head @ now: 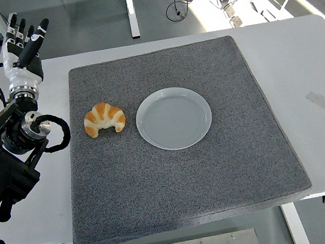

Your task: Place the bread on the plate

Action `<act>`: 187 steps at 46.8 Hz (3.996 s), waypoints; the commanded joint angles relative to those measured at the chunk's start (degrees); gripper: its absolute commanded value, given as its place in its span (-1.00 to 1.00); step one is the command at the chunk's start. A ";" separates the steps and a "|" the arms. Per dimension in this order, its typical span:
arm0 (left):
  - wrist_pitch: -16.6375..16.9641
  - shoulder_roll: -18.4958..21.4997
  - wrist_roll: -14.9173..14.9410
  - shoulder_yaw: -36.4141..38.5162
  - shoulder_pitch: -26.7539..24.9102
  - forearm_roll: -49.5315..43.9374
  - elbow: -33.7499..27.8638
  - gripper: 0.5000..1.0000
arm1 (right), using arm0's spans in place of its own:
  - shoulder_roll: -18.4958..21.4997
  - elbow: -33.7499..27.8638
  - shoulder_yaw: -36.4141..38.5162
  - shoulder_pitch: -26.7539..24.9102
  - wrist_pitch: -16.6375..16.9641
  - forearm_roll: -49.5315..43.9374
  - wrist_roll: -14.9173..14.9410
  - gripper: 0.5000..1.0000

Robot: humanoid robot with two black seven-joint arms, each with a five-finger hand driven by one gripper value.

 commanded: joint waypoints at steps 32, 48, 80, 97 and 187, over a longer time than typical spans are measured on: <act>-0.01 0.53 0.00 -0.08 0.00 0.09 0.00 0.87 | 0.00 -0.01 0.00 0.00 0.00 0.00 0.00 1.00; -0.09 2.37 -0.09 0.89 -0.35 0.44 0.00 0.89 | 0.00 -0.01 0.00 0.00 0.00 0.00 0.00 1.00; -0.18 10.37 0.79 14.51 -4.66 0.53 -2.90 0.89 | 0.00 -0.01 0.00 0.00 0.00 0.00 0.00 1.00; -0.09 21.01 1.23 31.47 -13.97 1.50 -10.90 0.80 | 0.00 -0.01 0.00 0.00 0.00 0.00 0.00 1.00; 0.96 34.72 18.11 57.66 -22.94 51.24 -34.28 0.79 | 0.00 -0.01 0.00 0.00 0.00 0.00 0.00 1.00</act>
